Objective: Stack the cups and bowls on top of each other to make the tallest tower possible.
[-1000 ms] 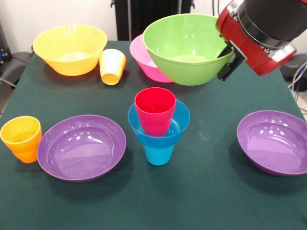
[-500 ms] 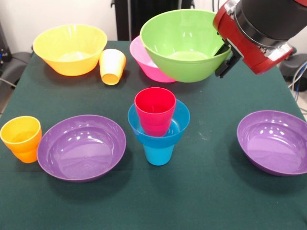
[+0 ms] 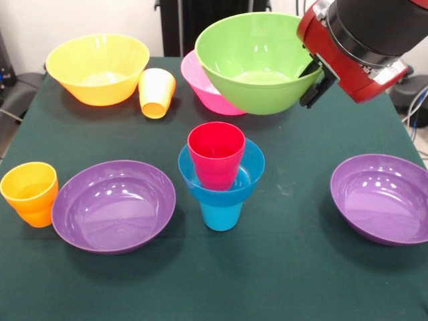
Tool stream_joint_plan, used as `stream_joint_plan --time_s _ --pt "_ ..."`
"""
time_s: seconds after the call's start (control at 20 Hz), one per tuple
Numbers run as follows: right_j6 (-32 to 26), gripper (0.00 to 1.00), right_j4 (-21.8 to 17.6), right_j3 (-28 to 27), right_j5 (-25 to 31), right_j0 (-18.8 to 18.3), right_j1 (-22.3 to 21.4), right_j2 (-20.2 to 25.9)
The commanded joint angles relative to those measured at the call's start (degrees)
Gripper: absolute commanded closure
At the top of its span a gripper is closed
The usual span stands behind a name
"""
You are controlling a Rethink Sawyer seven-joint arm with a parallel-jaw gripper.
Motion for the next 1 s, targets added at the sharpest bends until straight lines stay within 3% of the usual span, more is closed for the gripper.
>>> stream_joint_plan --time_s 0.05,0.8,1.0 --pt "-16.8 1.0 -2.4 -0.2 5.3 -0.8 0.2 3.7" --pt "-19.7 1.0 -0.3 -8.6 8.5 -3.5 4.5 1.2" --pt "-20.5 1.0 2.6 -13.5 11.6 -5.1 7.0 -2.3"
